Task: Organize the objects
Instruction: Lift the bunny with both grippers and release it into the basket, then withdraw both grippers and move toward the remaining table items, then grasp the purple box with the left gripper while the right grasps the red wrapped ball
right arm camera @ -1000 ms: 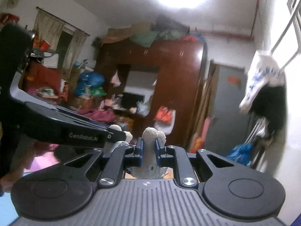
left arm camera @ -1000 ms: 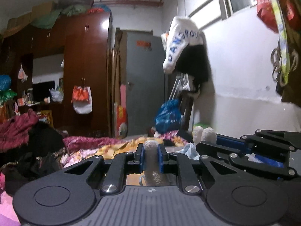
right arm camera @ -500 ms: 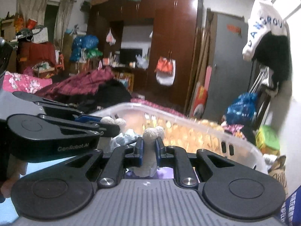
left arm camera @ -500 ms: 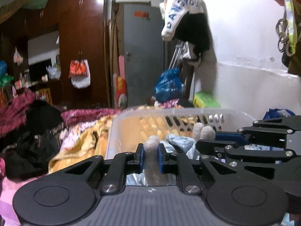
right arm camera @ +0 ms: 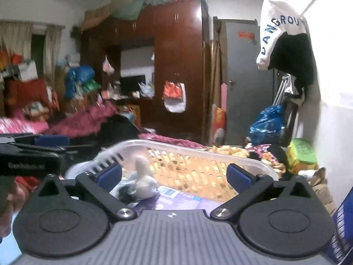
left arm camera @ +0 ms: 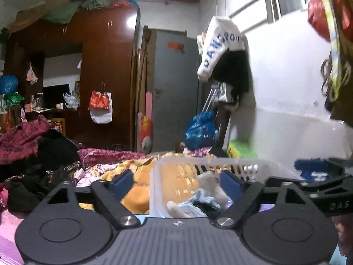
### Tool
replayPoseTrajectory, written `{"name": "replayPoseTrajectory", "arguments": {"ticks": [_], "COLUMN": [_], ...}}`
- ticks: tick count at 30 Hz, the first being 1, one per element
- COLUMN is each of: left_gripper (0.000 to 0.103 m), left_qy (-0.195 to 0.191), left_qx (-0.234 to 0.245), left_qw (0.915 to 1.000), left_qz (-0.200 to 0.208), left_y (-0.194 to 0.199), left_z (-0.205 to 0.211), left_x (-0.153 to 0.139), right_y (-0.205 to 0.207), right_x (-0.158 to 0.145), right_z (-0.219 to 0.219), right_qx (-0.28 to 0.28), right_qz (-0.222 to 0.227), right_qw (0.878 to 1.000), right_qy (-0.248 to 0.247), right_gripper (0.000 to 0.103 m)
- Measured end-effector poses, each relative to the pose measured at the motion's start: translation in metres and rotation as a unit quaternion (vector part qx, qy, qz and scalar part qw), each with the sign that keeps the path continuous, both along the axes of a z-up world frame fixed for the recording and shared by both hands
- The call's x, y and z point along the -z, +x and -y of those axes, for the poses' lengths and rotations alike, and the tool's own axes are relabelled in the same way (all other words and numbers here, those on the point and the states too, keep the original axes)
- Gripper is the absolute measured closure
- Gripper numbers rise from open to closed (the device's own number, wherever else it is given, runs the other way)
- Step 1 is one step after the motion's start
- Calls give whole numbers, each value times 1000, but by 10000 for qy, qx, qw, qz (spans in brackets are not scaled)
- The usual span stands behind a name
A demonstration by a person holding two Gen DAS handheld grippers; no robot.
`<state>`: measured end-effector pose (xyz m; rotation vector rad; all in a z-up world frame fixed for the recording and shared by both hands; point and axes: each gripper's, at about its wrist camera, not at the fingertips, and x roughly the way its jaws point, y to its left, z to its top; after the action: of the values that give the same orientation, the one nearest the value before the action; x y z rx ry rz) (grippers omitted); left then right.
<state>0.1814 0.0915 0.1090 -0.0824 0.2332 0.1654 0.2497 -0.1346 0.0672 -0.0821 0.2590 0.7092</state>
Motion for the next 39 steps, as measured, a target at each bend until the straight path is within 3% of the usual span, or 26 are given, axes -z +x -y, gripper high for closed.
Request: {"name": "replayPoseTrajectory", "arguments": {"ticks": [2, 5, 8, 11, 18, 23, 28, 30, 33, 39], "left_gripper": [1, 0, 0, 0, 0, 0, 0, 1, 1, 1], "left_qy": [-25, -19, 244, 266, 188, -639, -681, -872, -1203, -1202], "left_qx": [-15, 11, 16, 105, 21, 398, 280, 279, 356, 190], "left_qw": [10000, 10000, 9996, 9989, 9990, 9942, 9919, 9905, 9868, 9879], "left_qz": [60, 24, -155, -360, -407, -771, -1032, -1023, -1029, -964], "left_y": [-16, -36, -51, -67, -108, -91, -66, -61, -56, -59], "left_z": [1, 7, 18, 22, 24, 9, 7, 1, -8, -16], "left_x": [-10, -23, -22, -7, 68, 105, 118, 120, 121, 118], "right_y": [-10, -25, -33, -46, -69, -62, -61, -57, -50, -38], "right_x": [-5, -13, -18, -4, 77, 90, 92, 90, 88, 86], "right_z": [10, 24, 28, 32, 55, 61, 41, 26, 10, -17], "right_qx": [71, 198, 149, -7, -367, -300, -371, -459, -451, -557], "right_qz": [21, 110, 89, -42, -787, -1051, -1056, -1069, -1199, -1412], "right_qw": [10000, 9996, 9996, 9999, 9961, 9931, 9934, 9932, 9918, 9882], "right_qy": [67, 149, 242, 168, 146, 414, 240, 35, -27, -227], "right_gripper": [0, 0, 0, 0, 0, 0, 0, 0, 9, 25]}}
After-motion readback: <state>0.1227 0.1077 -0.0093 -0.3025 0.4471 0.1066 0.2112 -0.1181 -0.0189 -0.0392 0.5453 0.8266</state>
